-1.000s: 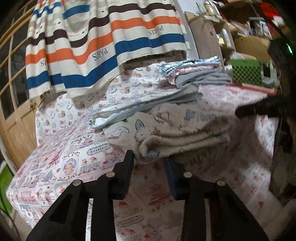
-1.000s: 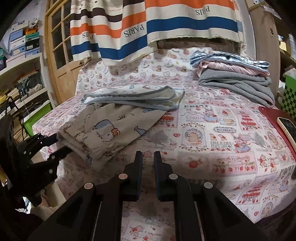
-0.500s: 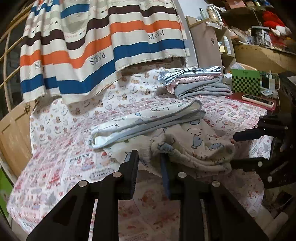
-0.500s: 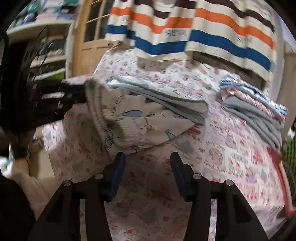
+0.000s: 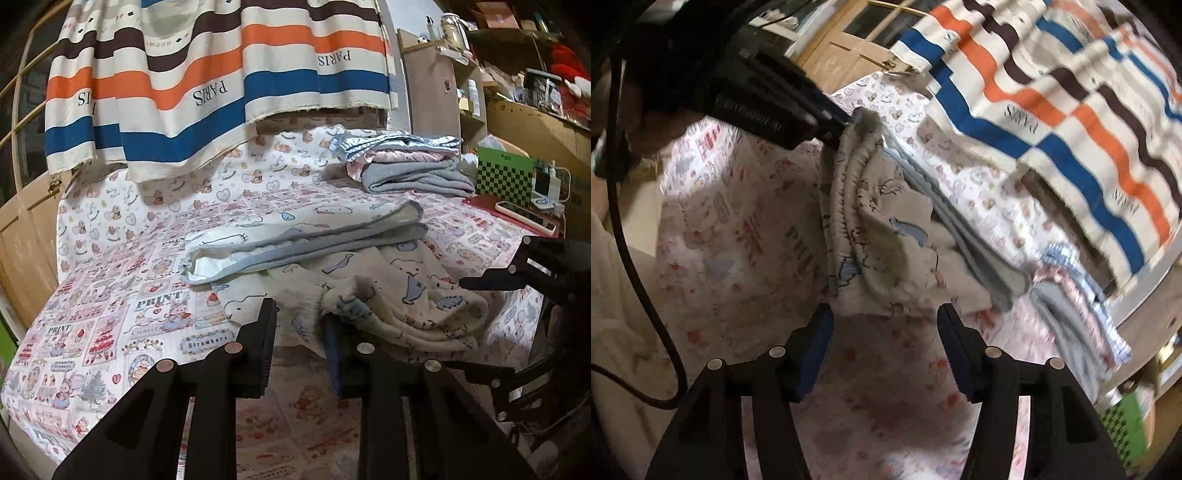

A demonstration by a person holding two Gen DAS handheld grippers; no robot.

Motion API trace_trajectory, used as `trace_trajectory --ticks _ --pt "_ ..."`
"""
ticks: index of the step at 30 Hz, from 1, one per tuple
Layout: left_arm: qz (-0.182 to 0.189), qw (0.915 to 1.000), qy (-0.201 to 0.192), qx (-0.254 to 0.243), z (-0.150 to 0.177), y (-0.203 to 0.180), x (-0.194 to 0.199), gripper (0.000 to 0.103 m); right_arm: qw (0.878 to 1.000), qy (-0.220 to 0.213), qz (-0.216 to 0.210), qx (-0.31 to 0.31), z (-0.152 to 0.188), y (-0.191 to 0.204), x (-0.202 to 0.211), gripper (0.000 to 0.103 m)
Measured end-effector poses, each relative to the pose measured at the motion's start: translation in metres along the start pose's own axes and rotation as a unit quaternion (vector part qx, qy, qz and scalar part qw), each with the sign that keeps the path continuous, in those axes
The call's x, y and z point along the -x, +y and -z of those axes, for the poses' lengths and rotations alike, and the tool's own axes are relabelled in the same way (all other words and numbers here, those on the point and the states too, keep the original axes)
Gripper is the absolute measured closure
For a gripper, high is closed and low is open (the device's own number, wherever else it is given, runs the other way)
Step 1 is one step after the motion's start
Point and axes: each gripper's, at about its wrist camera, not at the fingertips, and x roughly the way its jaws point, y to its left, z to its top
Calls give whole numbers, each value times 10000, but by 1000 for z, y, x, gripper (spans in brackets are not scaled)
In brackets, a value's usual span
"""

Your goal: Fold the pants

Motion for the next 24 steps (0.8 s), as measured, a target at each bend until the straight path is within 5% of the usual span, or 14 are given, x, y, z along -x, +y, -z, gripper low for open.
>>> trace_trajectory --ticks 8,13,17,24 --pt "120 9998 35 149 -3 8 3 78 9989 -314 -165 297 -11 -8 3 54" --pt "208 9996 48 179 -8 13 3 77 9987 -462 -165 155 -17 -23 1 70" --pt "203 9997 90 -71 -12 11 3 74 9971 -525 -347 -433 -20 -49 -4 92" --pt "291 9996 46 53 -17 18 0 63 9743 -669 -920 -1945 -18 -104 -27 97"
